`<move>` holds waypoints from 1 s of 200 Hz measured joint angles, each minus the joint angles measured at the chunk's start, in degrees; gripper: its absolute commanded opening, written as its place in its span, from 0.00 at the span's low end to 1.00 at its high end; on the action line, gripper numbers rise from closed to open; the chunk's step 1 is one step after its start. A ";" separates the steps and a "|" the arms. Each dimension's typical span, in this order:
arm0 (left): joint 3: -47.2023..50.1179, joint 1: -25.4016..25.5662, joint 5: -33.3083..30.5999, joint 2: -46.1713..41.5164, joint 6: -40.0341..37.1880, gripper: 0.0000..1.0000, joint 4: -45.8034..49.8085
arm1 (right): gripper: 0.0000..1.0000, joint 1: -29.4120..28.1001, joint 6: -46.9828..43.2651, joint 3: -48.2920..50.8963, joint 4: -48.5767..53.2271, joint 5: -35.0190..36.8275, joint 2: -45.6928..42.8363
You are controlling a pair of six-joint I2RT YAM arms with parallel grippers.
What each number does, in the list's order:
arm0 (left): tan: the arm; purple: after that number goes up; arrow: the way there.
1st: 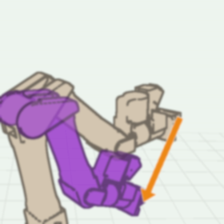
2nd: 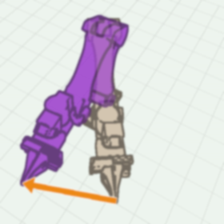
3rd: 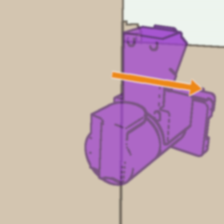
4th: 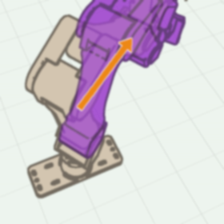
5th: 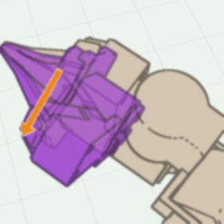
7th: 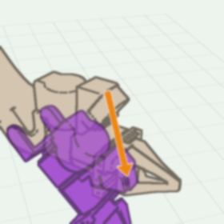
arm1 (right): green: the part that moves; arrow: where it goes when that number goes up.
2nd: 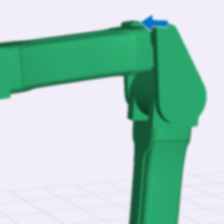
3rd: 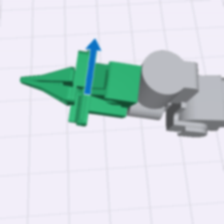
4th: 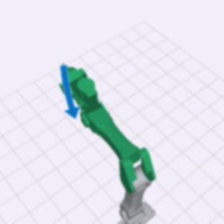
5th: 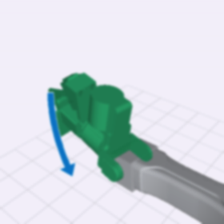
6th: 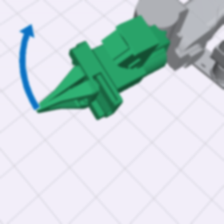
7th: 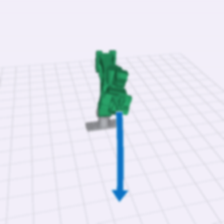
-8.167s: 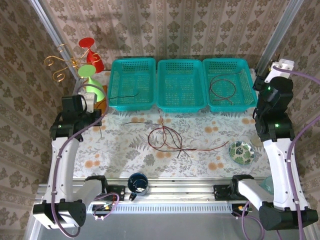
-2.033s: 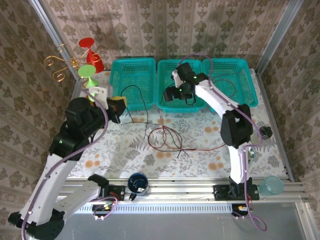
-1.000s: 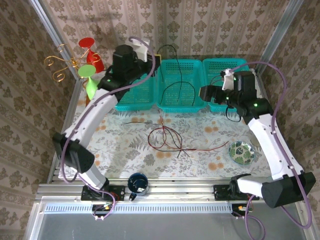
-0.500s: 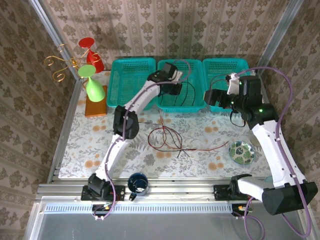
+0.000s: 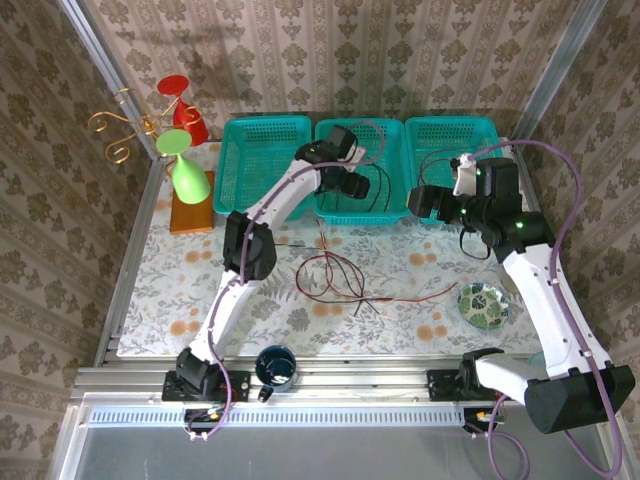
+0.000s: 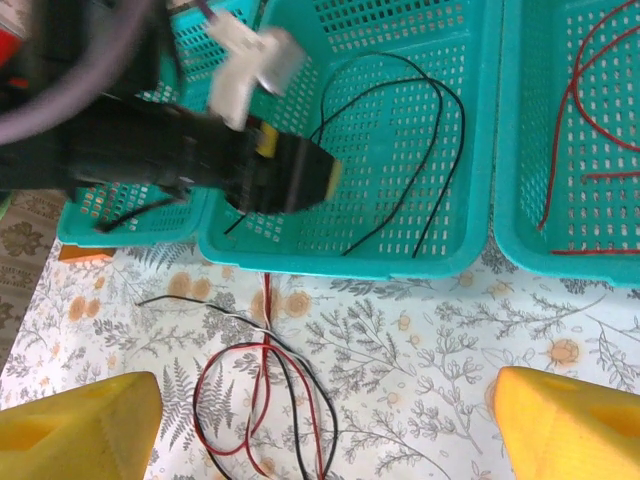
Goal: Untangle the cables
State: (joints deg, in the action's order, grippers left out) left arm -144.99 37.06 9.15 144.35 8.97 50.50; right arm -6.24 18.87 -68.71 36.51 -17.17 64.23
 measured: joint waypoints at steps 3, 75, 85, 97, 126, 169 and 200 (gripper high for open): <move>0.00 0.07 -0.17 -0.87 -0.07 0.68 -0.15 | 0.87 0.00 0.33 0.28 -0.02 0.11 -0.11; 10.69 2.29 -2.14 -26.23 -3.08 0.69 -4.94 | 0.84 0.09 10.05 14.40 0.59 5.42 -5.60; 16.65 2.78 -2.16 -30.21 -3.43 0.68 -6.58 | 0.82 -0.02 11.96 16.02 1.16 6.51 -5.64; 25.46 3.32 -2.10 -35.17 -3.78 0.66 -9.07 | 0.81 -0.59 14.43 18.10 1.53 7.69 -5.62; 49.00 4.44 0.15 -46.14 -5.03 0.64 -17.16 | 0.81 -5.57 21.77 22.58 2.40 12.68 -5.40; 69.79 7.41 5.27 -54.10 -7.61 0.58 -23.58 | 0.81 -7.54 30.14 25.51 2.80 17.99 -4.76; 71.36 10.95 6.82 -52.33 -9.33 0.51 -23.04 | 0.83 -7.54 30.71 23.69 4.04 20.90 -4.68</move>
State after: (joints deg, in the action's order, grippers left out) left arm -73.63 48.01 15.97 92.03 -0.36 27.46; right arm -13.78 49.58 -45.01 40.56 3.73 59.55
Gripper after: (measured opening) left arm 0.535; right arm 0.820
